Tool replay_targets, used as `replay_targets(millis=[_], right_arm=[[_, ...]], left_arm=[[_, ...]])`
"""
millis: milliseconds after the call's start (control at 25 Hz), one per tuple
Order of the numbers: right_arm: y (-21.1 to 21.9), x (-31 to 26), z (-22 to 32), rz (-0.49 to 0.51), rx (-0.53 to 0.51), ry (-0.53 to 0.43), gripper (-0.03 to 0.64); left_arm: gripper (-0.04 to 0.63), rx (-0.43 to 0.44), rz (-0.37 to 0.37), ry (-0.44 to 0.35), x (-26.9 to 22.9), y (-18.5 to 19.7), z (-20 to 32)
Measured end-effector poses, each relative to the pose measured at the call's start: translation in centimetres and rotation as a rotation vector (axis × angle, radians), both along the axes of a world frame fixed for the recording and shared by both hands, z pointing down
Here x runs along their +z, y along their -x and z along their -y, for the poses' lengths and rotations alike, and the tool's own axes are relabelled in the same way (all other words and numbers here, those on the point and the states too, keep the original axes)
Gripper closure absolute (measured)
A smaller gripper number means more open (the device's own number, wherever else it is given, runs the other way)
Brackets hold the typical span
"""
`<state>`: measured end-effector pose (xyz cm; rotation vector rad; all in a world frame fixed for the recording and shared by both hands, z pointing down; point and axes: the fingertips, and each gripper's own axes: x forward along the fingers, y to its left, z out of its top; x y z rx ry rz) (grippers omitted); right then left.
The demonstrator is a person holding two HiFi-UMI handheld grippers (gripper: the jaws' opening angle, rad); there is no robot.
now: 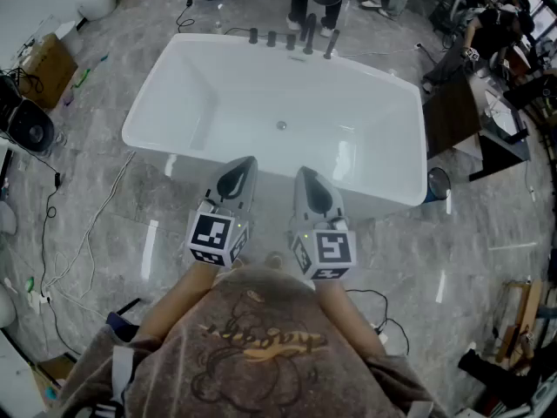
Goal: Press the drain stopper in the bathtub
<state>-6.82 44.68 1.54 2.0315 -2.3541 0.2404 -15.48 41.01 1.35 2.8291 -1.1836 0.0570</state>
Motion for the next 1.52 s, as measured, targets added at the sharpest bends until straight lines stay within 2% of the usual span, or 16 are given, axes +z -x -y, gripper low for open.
replay_targets(millis=[720, 960, 1240, 1520], right_arm=[[-1.1, -0.1, 0.2, 0.027, 0.0, -0.005, 0.618], [-3.6, -0.3, 0.2, 0.001, -0.01, -0.025, 0.618], [-6.3, 0.6, 1.2, -0.017, -0.044, -0.018, 0.618], [-7.8, 1.4, 3.1, 0.003, -0.048, -0.012, 0.618]], left_arm=[[0.594, 0.003, 0.0, 0.0, -0.4, -0.7, 0.7], [0.594, 0.001, 0.005, -0.001, 0.0, -2.9, 1.0], [0.594, -0.046, 0.003, -0.002, 0.3, -4.4, 2.3], [0.594, -0.052, 0.003, -0.01, 0.5, -6.2, 4.2]])
